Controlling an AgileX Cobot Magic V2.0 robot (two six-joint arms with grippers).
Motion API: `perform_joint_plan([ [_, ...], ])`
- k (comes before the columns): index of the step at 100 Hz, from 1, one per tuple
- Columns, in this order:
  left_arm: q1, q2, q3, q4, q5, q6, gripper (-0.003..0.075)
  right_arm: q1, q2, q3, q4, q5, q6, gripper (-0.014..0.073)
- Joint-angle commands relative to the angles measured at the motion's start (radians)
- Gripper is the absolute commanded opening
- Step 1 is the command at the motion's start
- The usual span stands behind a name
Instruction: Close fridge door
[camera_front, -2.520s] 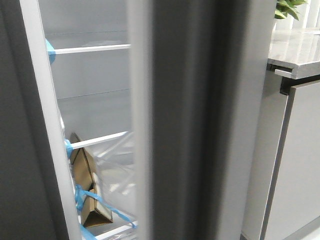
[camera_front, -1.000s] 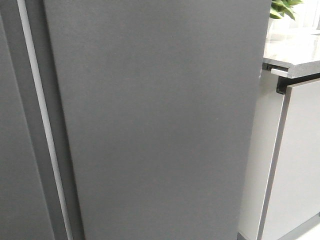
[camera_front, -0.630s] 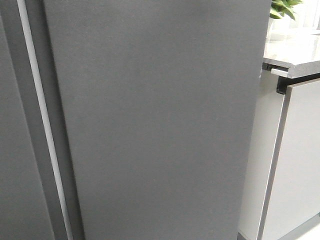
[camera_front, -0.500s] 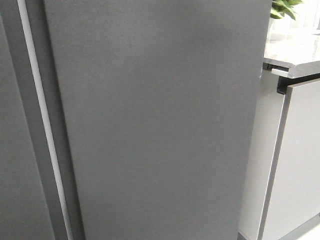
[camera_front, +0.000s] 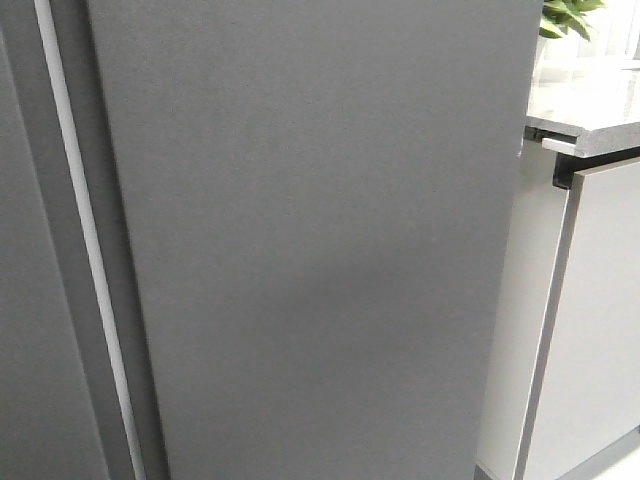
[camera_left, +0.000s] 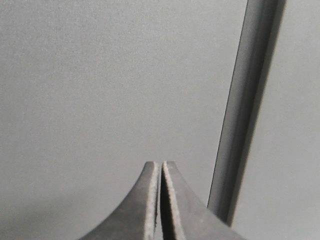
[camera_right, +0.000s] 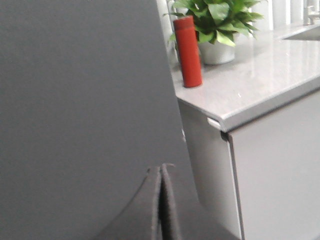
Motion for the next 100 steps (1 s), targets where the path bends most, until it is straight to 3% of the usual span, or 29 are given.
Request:
perform_joint_plan([
  [1, 0.000, -0.023, 0.040, -0.006, -0.083, -0.002, -0.0020, -0.022, -0.064, 0.072, -0.015, -0.104, -0.002, -0.0071],
  [27, 0.000, -0.023, 0.040, -0.006, -0.083, -0.002, -0.0020, -0.038, -0.261, 0.328, -0.015, -0.184, -0.002, -0.0071],
  [42, 0.000, -0.023, 0.040, -0.006, -0.083, -0.002, -0.0020, -0.033, -0.262, 0.402, -0.024, -0.270, -0.002, -0.0071],
  [100, 0.000, -0.023, 0.040, -0.006, -0.083, -0.002, -0.0020, 0.001, -0.262, 0.405, -0.077, -0.265, -0.004, -0.0071],
])
